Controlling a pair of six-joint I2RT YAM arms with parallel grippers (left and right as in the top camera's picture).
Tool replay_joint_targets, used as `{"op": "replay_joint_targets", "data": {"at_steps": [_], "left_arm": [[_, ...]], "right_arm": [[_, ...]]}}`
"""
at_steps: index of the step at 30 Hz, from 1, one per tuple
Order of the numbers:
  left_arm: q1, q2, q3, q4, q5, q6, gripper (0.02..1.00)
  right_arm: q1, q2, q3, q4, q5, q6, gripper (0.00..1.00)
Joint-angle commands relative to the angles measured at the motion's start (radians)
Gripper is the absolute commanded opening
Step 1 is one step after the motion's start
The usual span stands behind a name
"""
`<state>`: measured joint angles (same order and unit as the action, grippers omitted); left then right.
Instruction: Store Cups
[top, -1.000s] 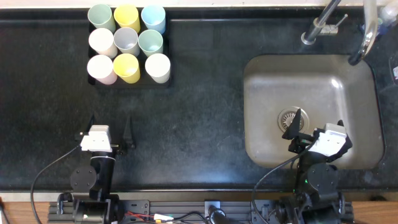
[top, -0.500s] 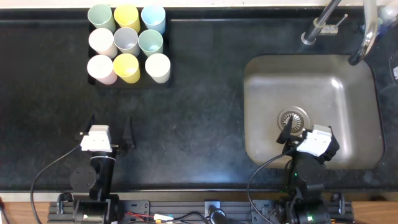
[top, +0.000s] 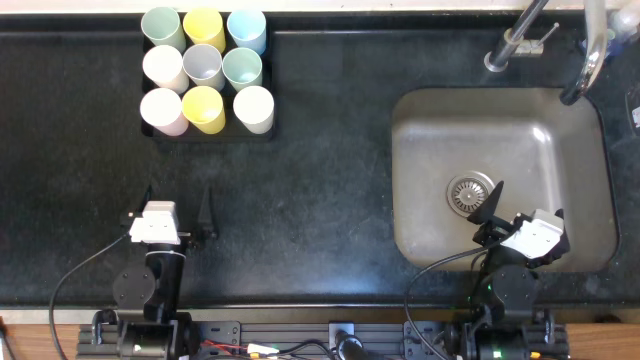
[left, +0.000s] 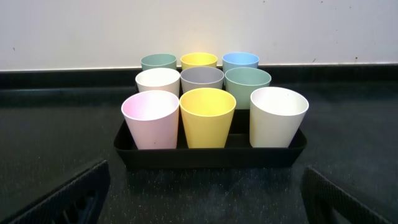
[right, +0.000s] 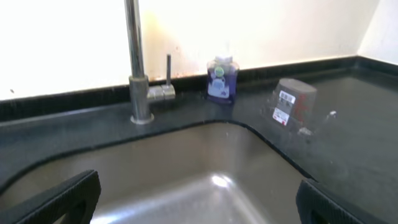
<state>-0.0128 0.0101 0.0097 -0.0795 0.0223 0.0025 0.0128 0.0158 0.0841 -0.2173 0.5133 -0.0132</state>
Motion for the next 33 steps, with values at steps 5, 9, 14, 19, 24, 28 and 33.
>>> {"op": "replay_joint_targets", "data": {"at_steps": [5,9,14,19,24,28,33], "left_arm": [[0.004,-0.008,-0.002,-0.002,-0.001,-0.007,0.998],[0.004,-0.008,-0.002,-0.002,-0.001,-0.007,0.998],[0.004,-0.008,-0.002,-0.002,-0.001,-0.007,0.998],[0.004,-0.008,-0.002,-0.002,-0.001,-0.007,0.998],[0.004,-0.008,-0.002,-0.002,-0.001,-0.007,0.998],[0.004,-0.008,-0.002,-0.002,-0.001,-0.007,0.998],[0.004,-0.008,-0.002,-0.002,-0.001,-0.007,0.998]], "right_arm": [[-0.008,-0.013,-0.079,0.174,0.062,-0.035,0.998],[-0.008,-0.013,-0.079,0.174,-0.003,0.042,0.996],[-0.008,-0.013,-0.080,0.174,-0.103,0.293,0.996],[-0.008,-0.013,-0.080,0.167,-0.244,0.357,0.996],[-0.008,-0.013,-0.079,0.143,-0.468,0.202,0.998],[-0.008,-0.013,-0.079,0.140,-0.473,0.097,0.996],[-0.008,-0.012,-0.079,0.141,-0.472,0.095,0.996]]}}
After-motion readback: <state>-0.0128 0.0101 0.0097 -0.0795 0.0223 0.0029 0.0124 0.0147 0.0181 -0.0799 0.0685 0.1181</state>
